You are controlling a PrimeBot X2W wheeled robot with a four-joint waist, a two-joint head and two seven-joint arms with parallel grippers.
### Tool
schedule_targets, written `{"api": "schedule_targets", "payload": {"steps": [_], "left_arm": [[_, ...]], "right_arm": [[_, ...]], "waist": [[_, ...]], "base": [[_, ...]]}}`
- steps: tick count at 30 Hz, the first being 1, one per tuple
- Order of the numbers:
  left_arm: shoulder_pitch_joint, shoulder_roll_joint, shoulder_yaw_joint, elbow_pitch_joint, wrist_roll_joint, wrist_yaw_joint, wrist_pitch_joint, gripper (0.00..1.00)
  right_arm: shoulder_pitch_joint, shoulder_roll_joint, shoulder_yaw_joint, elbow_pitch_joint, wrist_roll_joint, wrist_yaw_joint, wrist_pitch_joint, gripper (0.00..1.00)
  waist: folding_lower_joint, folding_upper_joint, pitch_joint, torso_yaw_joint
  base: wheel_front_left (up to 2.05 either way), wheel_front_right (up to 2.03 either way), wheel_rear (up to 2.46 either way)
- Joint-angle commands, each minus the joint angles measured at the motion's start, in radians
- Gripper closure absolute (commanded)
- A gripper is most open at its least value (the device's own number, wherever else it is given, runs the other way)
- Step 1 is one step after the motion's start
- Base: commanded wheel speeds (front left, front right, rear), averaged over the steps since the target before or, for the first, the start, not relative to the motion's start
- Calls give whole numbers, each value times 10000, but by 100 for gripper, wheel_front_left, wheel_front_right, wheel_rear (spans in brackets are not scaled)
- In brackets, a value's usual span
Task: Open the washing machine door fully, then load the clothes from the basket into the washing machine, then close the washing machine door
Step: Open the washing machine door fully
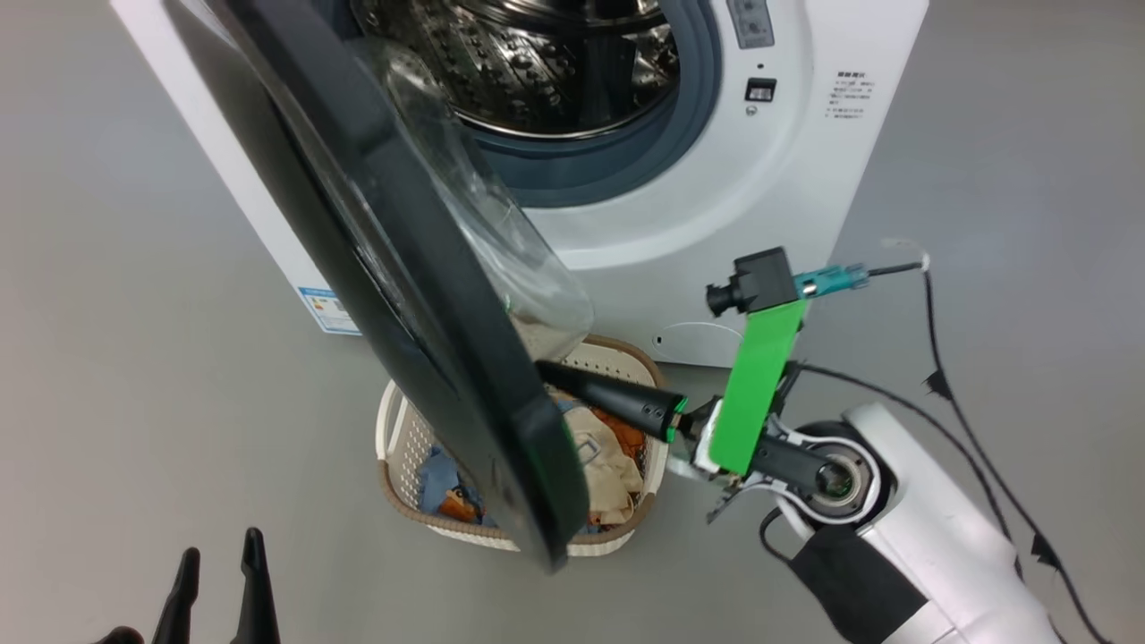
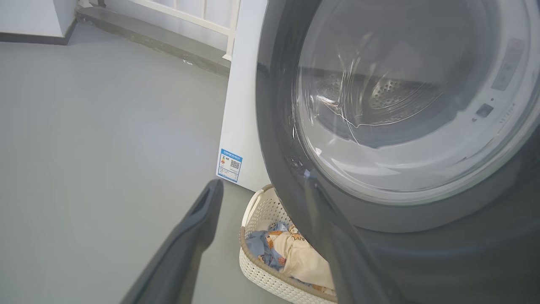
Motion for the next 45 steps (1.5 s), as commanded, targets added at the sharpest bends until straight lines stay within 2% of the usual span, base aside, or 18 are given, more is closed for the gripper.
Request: {"api": "schedule_targets", "payload": {"steps": [1,12,21,33,45], "left_arm": [[-100,79,325,-203,106,-16,-65,0],[-75,44,265,-238,57,-16,-65,0],[-62,41,201,-224,-73,-16,-65,0],[-42,40,172,-214,-139,-16,-65,0],[-64,40,260,-228,-60,-16,-65,0]], "right_arm": [[78,387,293,-282,108,19,-66,100],[126,690,1543,-32,336,19,-947,100],[20,699,2907,-47,1445,19,-2213,100],[-175,700,3683,101,2474,19,-3400,100],[-258,700,4052,217,2801,19,-4077,100]], "waist": [[0,0,-127,97],[0,0,-365,171],[0,0,-510,262],[0,0,-596,494],[0,0,-729,502]], "base": [[0,0,0],[0,0,0],[0,0,0],[0,0,0],[0,0,0]]}}
